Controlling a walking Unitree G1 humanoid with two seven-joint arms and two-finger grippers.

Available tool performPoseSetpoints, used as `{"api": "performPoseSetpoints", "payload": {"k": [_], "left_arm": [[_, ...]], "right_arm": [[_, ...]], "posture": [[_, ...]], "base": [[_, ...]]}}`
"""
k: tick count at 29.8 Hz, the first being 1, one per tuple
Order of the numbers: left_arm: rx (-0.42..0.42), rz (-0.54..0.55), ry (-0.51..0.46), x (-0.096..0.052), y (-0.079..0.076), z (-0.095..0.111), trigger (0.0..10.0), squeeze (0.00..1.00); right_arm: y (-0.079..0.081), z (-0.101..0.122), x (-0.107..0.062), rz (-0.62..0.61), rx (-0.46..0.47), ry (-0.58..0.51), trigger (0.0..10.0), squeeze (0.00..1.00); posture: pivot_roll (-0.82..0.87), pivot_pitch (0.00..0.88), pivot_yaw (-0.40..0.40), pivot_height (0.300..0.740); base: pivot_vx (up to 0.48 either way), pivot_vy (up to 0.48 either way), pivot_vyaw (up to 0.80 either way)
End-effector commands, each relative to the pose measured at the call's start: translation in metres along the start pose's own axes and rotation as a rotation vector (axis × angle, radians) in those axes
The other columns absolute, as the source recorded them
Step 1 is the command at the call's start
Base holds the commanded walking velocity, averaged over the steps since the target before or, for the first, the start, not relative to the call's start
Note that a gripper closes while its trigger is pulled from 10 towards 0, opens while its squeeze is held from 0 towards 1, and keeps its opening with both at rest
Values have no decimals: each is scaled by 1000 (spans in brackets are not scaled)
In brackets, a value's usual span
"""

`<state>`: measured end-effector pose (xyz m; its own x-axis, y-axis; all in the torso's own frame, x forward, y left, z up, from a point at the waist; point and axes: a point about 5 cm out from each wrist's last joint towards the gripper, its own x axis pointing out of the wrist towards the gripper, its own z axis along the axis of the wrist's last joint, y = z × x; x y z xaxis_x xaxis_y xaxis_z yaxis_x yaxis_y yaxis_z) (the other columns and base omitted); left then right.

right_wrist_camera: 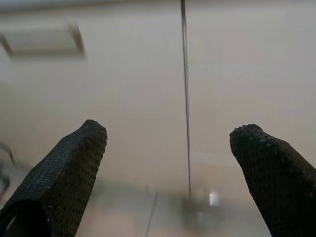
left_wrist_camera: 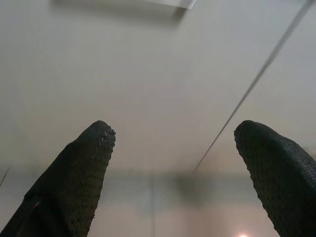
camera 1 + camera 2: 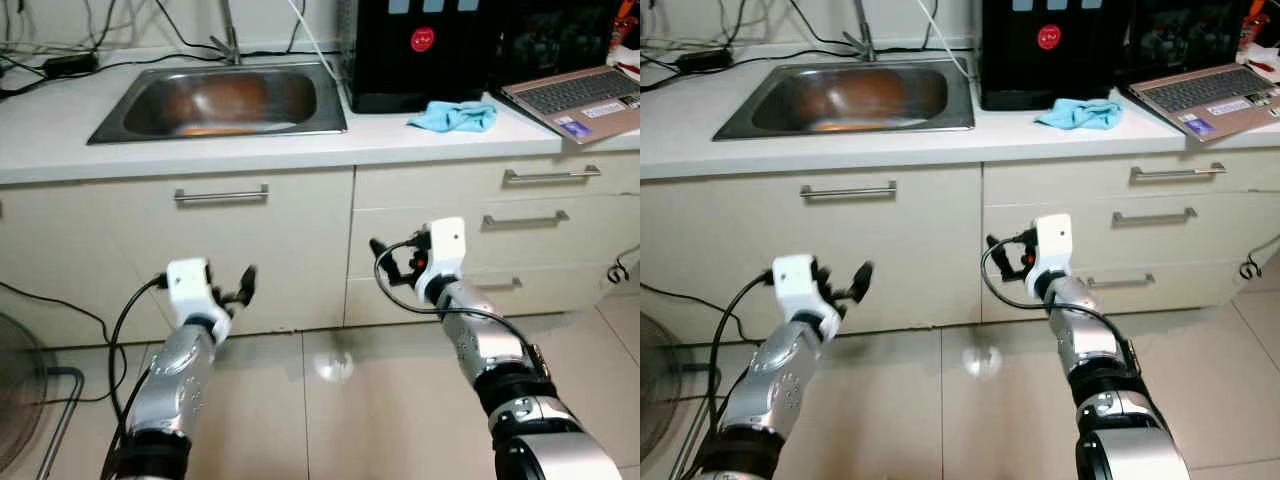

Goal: Kitchen organization

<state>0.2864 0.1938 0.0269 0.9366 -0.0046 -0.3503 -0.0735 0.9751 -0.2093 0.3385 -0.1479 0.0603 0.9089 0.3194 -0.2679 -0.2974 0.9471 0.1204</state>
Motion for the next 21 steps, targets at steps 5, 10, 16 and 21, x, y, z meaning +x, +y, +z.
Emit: {"api": "performPoseSetpoints", "payload": {"k": [5,10,16,21], "left_arm": [[39,134,190,-5,25,-40,10000,0],[90,169,334,-14,34,-68,10000,0],[191,132,421,-21,34,-84,10000,0],[180,148,443,-26,39,-89,10000,0]], "right_arm": [[1,-44,-7,-68,159,202,10000,416],[3,-65,-15,-120,215,277,10000,318],[12,-92,-26,-120,191,393,10000,243],[17,-109,-35,-143,234,453,10000,224]], "posture": [[-43,0,54,740],[-41,0,57,740],[-47,0,63,740],[-29,0,65,740]], "base": [[0,0,0],[0,0,0],[0,0,0],[0,0,0]]}}
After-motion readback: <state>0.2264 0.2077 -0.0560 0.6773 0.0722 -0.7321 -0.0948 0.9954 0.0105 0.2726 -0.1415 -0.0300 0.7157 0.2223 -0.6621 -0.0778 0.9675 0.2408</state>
